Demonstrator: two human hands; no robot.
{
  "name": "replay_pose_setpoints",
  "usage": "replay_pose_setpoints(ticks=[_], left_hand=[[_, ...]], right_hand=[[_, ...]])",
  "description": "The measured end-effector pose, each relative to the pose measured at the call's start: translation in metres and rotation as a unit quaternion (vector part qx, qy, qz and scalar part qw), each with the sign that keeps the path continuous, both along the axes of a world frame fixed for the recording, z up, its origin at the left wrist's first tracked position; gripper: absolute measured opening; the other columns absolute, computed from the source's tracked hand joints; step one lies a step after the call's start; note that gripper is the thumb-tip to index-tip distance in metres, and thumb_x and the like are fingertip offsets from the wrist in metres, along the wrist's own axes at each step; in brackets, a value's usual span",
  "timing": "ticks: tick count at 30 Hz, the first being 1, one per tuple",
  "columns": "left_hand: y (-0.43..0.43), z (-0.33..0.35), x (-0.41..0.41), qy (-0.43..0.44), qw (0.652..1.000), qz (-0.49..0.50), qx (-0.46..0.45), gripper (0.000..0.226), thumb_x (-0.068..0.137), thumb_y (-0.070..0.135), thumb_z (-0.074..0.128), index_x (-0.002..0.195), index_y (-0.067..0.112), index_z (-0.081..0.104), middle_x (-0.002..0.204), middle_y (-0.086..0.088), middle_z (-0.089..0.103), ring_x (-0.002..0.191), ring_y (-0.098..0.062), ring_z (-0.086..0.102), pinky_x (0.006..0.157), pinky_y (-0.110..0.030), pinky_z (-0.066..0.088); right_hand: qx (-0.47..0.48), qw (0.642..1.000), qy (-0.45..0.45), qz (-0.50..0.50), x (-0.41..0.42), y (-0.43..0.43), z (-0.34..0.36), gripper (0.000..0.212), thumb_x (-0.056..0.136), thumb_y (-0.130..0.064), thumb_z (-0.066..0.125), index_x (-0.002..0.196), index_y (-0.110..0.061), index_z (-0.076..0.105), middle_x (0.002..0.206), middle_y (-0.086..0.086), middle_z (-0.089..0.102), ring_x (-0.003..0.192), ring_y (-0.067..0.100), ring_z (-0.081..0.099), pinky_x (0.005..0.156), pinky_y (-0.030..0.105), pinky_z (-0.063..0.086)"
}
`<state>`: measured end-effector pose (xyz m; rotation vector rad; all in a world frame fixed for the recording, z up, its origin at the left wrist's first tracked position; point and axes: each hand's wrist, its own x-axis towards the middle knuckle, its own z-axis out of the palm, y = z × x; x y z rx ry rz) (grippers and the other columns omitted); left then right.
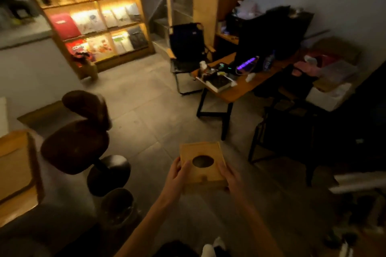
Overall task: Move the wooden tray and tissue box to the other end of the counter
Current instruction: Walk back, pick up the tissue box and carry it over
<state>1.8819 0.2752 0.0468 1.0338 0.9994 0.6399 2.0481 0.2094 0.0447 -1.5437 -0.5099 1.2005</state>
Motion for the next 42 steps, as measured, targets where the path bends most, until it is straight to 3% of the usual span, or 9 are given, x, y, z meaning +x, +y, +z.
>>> replay_pose_setpoints(ticks=[3,7,10,12,19,25,31,38,42], left_hand=[[0.037,0.006,0.014,-0.001,0.996,0.092,-0.017,0.064,0.083,0.053,0.051,0.141,0.029,0.035,0.132,0.0,0.054,0.106,-0.017,0.065,0.074,-0.031,0.06],[0.107,0.004,0.018,0.017,0.976,0.216,0.016,0.051,0.088,0.052,0.047,0.134,0.032,0.04,0.124,0.006,0.056,0.094,-0.008,0.069,0.064,-0.023,0.058],[0.164,0.0,0.018,0.029,0.96,0.277,0.013,0.049,0.094,0.049,0.045,0.138,0.03,0.035,0.119,0.011,0.053,0.099,-0.01,0.062,0.064,-0.024,0.056],[0.21,-0.005,0.017,0.036,0.951,0.307,0.021,0.05,0.098,0.044,0.044,0.143,0.026,0.031,0.121,0.007,0.053,0.102,-0.014,0.061,0.066,-0.026,0.056],[0.359,-0.004,0.014,0.008,0.923,0.382,0.031,0.058,0.091,0.049,0.048,0.142,0.032,0.029,0.127,0.004,0.051,0.108,-0.018,0.06,0.081,-0.042,0.058],[0.445,-0.007,0.009,0.039,0.893,0.448,0.012,0.059,0.086,0.051,0.047,0.138,0.029,0.029,0.122,0.005,0.051,0.102,-0.014,0.06,0.059,-0.022,0.057],[0.514,-0.013,-0.015,0.057,0.821,0.568,-0.019,0.052,0.096,0.041,0.046,0.141,0.026,0.026,0.132,-0.007,0.047,0.105,-0.019,0.06,0.071,-0.031,0.059],[0.531,0.005,-0.045,-0.012,0.644,0.763,-0.045,0.048,0.096,0.047,0.049,0.139,0.038,0.031,0.127,-0.004,0.053,0.108,-0.028,0.062,0.067,-0.035,0.059],[0.51,0.006,-0.065,0.051,0.537,0.841,-0.04,0.049,0.094,0.051,0.046,0.139,0.035,0.036,0.127,0.001,0.054,0.106,-0.019,0.061,0.072,-0.027,0.054]], right_hand=[[-0.028,0.995,0.008,0.09,0.025,0.075,0.007,0.047,0.085,-0.048,0.065,0.127,-0.027,0.062,0.131,0.002,0.062,0.114,0.023,0.061,0.098,0.045,0.05],[-0.01,0.967,0.017,0.252,0.032,0.185,0.023,0.034,0.079,-0.055,0.059,0.108,-0.039,0.062,0.121,-0.004,0.062,0.106,0.016,0.061,0.09,0.037,0.052],[-0.016,0.947,0.022,0.319,0.031,0.256,0.011,0.045,0.095,-0.048,0.049,0.138,-0.031,0.049,0.126,-0.001,0.059,0.107,0.019,0.062,0.075,0.029,0.059],[-0.026,0.942,0.045,0.332,0.032,0.304,0.0,0.059,0.096,-0.053,0.045,0.149,-0.029,0.037,0.137,0.005,0.054,0.116,0.026,0.06,0.085,0.038,0.06],[-0.027,0.922,0.069,0.38,0.042,0.459,-0.022,0.06,0.07,-0.079,0.061,0.119,-0.045,0.066,0.125,-0.01,0.069,0.113,0.015,0.066,0.086,0.042,0.055],[-0.029,0.886,0.053,0.459,0.029,0.594,-0.021,0.056,0.078,-0.076,0.054,0.124,-0.045,0.058,0.129,-0.014,0.065,0.114,0.008,0.064,0.091,0.031,0.051],[-0.043,0.783,0.051,0.618,-0.039,0.708,-0.023,0.037,0.082,-0.066,0.055,0.111,-0.048,0.069,0.115,-0.005,0.073,0.106,0.017,0.07,0.082,0.031,0.056],[-0.06,0.613,0.065,0.785,-0.155,0.777,-0.015,0.022,0.096,-0.042,0.053,0.116,-0.038,0.06,0.096,-0.023,0.076,0.085,0.0,0.072,0.06,0.015,0.056],[-0.043,0.502,0.042,0.862,-0.221,0.766,-0.007,0.041,0.094,-0.047,0.053,0.136,-0.045,0.049,0.124,-0.014,0.062,0.103,0.006,0.063,0.072,0.018,0.054]])
